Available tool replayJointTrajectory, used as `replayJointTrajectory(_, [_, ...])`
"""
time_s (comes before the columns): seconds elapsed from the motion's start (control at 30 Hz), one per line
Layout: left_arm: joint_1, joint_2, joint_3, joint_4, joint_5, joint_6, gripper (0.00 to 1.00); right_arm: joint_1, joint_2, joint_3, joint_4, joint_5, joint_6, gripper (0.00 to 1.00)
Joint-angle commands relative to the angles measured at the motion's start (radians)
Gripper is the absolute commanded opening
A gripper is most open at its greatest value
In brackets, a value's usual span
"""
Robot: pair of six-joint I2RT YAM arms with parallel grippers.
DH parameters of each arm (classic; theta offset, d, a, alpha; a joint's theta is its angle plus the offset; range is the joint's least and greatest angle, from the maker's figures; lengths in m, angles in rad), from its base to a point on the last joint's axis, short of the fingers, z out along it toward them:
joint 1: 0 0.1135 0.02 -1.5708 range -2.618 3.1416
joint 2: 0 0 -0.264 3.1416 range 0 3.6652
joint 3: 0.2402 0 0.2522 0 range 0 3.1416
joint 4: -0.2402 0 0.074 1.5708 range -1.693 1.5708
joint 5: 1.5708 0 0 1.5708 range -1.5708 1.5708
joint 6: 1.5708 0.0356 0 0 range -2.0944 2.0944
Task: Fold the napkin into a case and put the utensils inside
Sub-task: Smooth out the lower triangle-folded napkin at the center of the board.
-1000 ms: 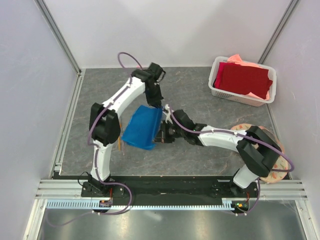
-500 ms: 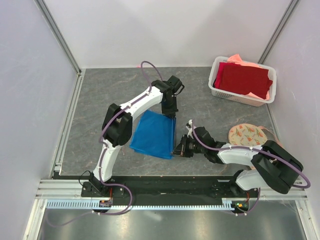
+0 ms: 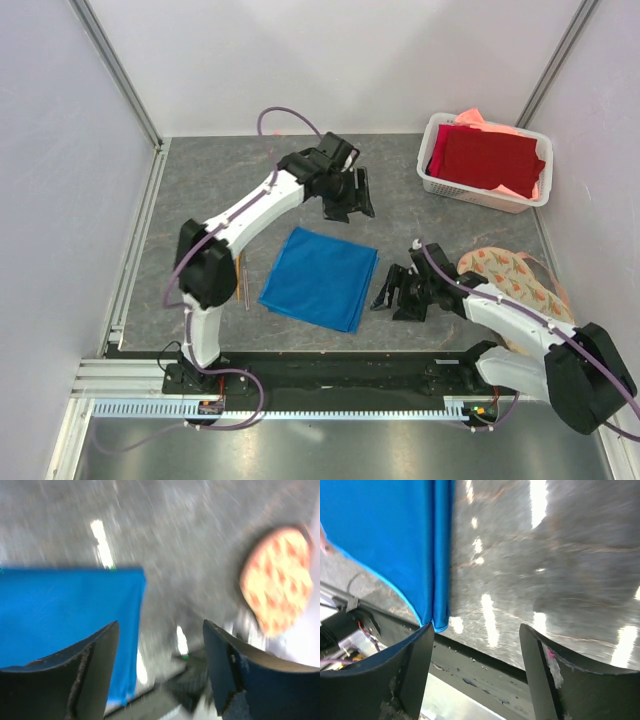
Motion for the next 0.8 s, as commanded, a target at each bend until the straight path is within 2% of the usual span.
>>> replayJointTrajectory(0.0, [-0.010,-0.220,-0.214,-0.003,0.088,0.045,0.68,-0.117,0.048,0.119,-0.121,0.001,-0.116,0.77])
replayJointTrajectory(0.03, [-0.026,-0.248,-0.258,0.001,0.079,0.052,0.66,-0.140,0.080,0.142,-0.117,-0.006,-0.133,0.77])
replayJointTrajectory(0.07, [-0.037,-0.291,-0.298,0.001,0.062,0.052,0.59,-0.160,0.156,0.169,-0.107,-0.016,-0.152,0.77])
replayJointTrajectory(0.13, [-0.078,-0.319,-0.396,0.010,0.060,0.046,0.53,-0.197,0.227,0.257,-0.097,-0.034,-0.202,0.71])
replayJointTrajectory(0.27, [-0.189,-0.336,-0.474,0.013,0.004,0.043,0.53,-0.245,0.417,0.395,-0.089,-0.065,-0.261,0.61])
replayJointTrajectory(0.3, [-0.209,-0.328,-0.490,0.015,-0.009,0.045,0.53,-0.260,0.442,0.431,-0.089,-0.069,-0.265,0.53])
replayJointTrajectory(0.37, [-0.249,-0.316,-0.508,0.010,-0.023,0.045,0.52,-0.272,0.490,0.456,-0.086,-0.095,-0.269,0.45])
replayJointTrajectory(0.5, [-0.281,-0.271,-0.533,0.013,-0.010,0.049,0.50,-0.272,0.519,0.453,-0.037,-0.129,-0.267,0.42])
replayJointTrajectory(0.63, [-0.327,-0.247,-0.553,0.015,-0.021,0.033,0.49,-0.272,0.576,0.476,0.003,-0.134,-0.278,0.32])
replayJointTrajectory(0.67, [-0.333,-0.242,-0.560,0.018,-0.021,0.028,0.49,-0.272,0.609,0.485,0.008,-0.154,-0.281,0.27])
replayJointTrajectory(0.7, [-0.342,-0.239,-0.563,0.017,-0.021,0.019,0.49,-0.274,0.622,0.498,0.003,-0.166,-0.281,0.17])
replayJointTrajectory(0.77, [-0.350,-0.230,-0.571,0.017,-0.021,0.011,0.45,-0.268,0.599,0.483,-0.009,-0.181,-0.273,0.12])
